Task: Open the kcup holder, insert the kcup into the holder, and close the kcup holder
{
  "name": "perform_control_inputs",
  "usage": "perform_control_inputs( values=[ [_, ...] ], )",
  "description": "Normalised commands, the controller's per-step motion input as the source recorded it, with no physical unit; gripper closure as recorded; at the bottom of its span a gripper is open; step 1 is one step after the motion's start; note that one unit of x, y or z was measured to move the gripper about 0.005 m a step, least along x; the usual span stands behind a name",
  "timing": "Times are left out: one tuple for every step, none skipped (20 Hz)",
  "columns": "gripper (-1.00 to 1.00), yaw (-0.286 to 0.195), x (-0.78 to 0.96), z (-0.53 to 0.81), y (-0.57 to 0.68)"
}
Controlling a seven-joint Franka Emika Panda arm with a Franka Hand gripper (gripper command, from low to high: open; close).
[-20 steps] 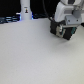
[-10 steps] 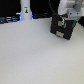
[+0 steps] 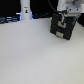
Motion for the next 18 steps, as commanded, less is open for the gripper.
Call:
perform_control_inputs(
  values=[
    [-1.00,-0.048,0.22,0.36,0.00],
    [-1.00,0.001,0.01,0.00,-0.01],
    [-1.00,0.001,0.01,0.00,-0.01],
    [-1.00,0.001,0.01,0.00,-0.01],
    [-1.00,0.001,0.01,0.00,-0.01],
    [-1.00,0.002,0.01,0.00,-0.01],
    [-1.00,0.002,0.01,0.00,-0.01],
    [-1.00,0.001,0.01,0.00,-0.01],
    [-1.00,0.002,0.01,0.00,-0.01],
    [-1.00,0.002,0.01,0.00,-0.01],
    [-1.00,0.002,0.01,0.00,-0.01],
    [-1.00,0.003,0.01,0.00,-0.01],
    [-1.00,0.002,0.01,0.00,-0.01],
    [-1.00,0.005,0.02,0.00,-0.01],
    [-1.00,0.006,0.01,0.00,-0.01],
    [-1.00,0.005,0.01,0.00,-0.01],
    [-1.00,0.005,0.01,0.00,-0.01],
    [-1.00,0.004,0.01,0.00,-0.01]
  ],
)
